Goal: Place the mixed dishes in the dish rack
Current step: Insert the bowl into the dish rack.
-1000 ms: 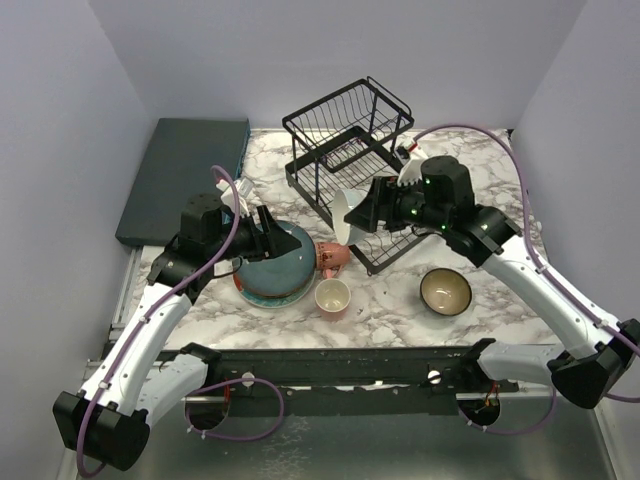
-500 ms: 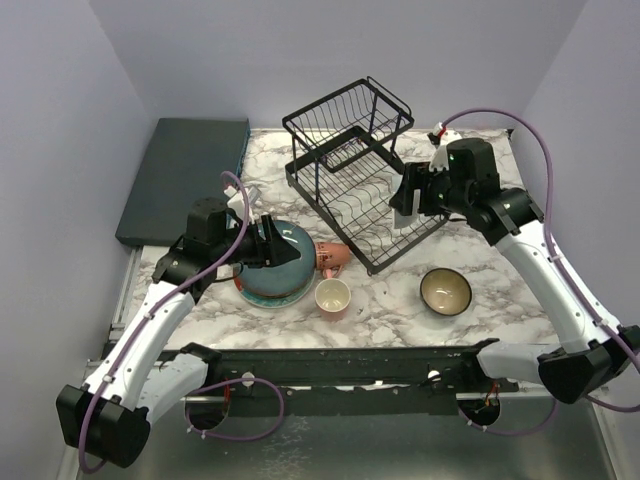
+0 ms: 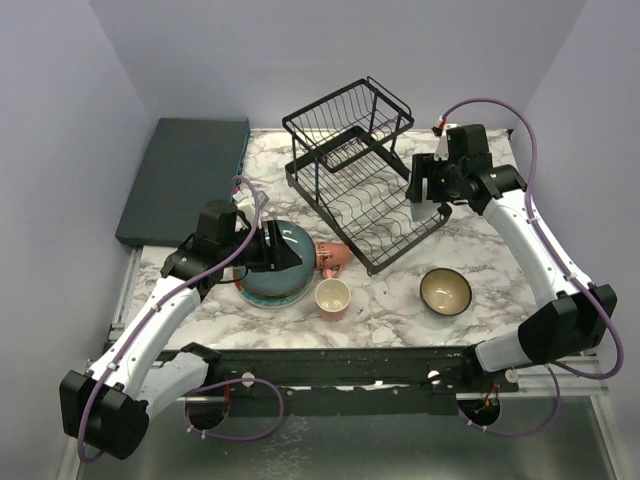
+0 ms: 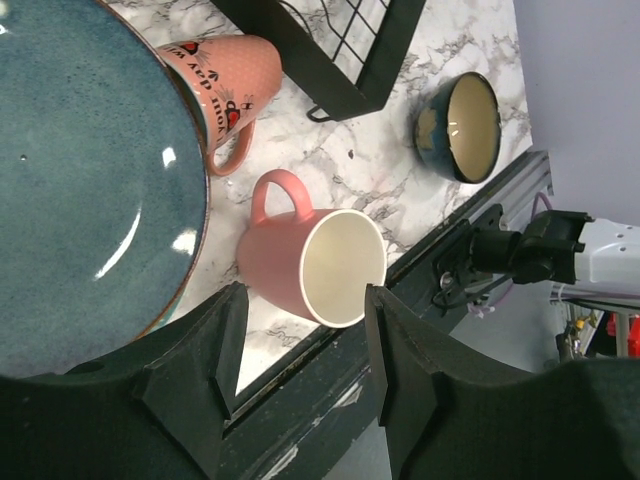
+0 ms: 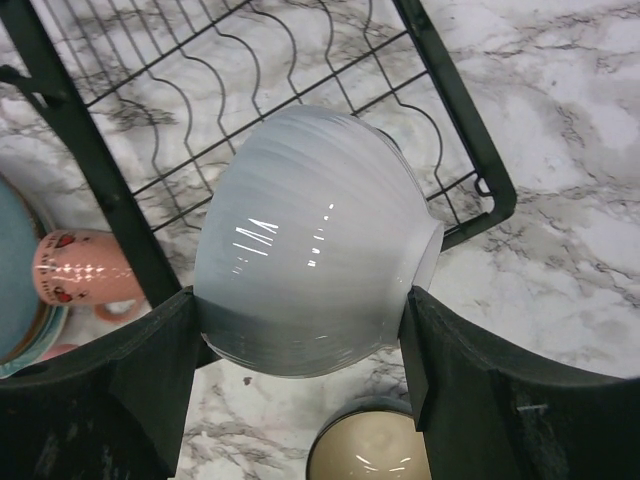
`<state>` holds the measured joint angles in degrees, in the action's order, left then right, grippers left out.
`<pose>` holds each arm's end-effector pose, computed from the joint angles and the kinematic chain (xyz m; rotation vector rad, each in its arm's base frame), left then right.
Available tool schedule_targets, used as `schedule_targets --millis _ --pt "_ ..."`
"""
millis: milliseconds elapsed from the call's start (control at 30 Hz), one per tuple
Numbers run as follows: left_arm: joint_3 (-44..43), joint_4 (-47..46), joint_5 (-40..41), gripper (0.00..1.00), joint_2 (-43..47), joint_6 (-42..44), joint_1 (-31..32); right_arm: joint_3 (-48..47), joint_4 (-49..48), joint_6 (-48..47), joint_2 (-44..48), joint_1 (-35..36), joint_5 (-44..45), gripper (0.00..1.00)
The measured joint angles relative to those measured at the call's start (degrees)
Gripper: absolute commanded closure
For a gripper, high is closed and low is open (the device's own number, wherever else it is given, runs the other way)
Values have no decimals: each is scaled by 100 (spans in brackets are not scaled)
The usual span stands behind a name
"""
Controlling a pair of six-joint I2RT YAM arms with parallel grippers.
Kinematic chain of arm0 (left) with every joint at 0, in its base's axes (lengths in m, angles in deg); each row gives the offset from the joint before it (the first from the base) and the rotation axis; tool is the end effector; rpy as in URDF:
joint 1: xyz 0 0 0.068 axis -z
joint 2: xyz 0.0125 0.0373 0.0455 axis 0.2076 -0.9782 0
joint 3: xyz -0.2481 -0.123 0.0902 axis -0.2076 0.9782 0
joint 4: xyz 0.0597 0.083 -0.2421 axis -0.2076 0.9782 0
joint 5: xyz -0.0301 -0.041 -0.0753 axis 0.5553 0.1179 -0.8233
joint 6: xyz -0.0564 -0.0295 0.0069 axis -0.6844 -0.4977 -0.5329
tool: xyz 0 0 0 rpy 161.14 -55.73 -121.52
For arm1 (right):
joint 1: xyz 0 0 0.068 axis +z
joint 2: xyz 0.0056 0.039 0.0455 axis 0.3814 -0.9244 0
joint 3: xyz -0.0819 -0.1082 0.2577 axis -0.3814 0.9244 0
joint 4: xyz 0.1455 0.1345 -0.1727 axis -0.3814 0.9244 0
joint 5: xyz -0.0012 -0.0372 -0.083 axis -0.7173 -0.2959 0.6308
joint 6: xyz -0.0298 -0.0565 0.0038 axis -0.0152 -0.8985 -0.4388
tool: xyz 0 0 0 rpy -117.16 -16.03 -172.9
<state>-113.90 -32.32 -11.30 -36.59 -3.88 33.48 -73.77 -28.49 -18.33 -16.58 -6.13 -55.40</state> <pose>0.1817 -0.0994 0.2984 0.1658 2.3018 -1.0853 0.3044 0.0888 0.3715 -0.1602 2.3328 0.2115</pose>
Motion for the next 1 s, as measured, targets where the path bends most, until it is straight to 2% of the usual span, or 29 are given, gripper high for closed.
schedule_targets --millis 167,233,367,433,767,1000 --pt "0 85 157 45 57 24 61 -26 -96 -133 -326 -195 15 77" --pt "2 101 208 45 109 31 114 -79 -114 -195 -448 -216 -2 83" --pt "2 162 273 45 214 39 203 -302 -118 -350 -717 -229 -33 88" --pt "2 190 326 45 254 42 227 -365 -153 -422 -800 -245 -55 99" --pt "2 227 468 45 358 44 409 -426 -197 -960 -1108 -330 -118 100" --pt "2 251 525 45 461 44 520 -426 -201 -1694 -1169 -352 -348 100"
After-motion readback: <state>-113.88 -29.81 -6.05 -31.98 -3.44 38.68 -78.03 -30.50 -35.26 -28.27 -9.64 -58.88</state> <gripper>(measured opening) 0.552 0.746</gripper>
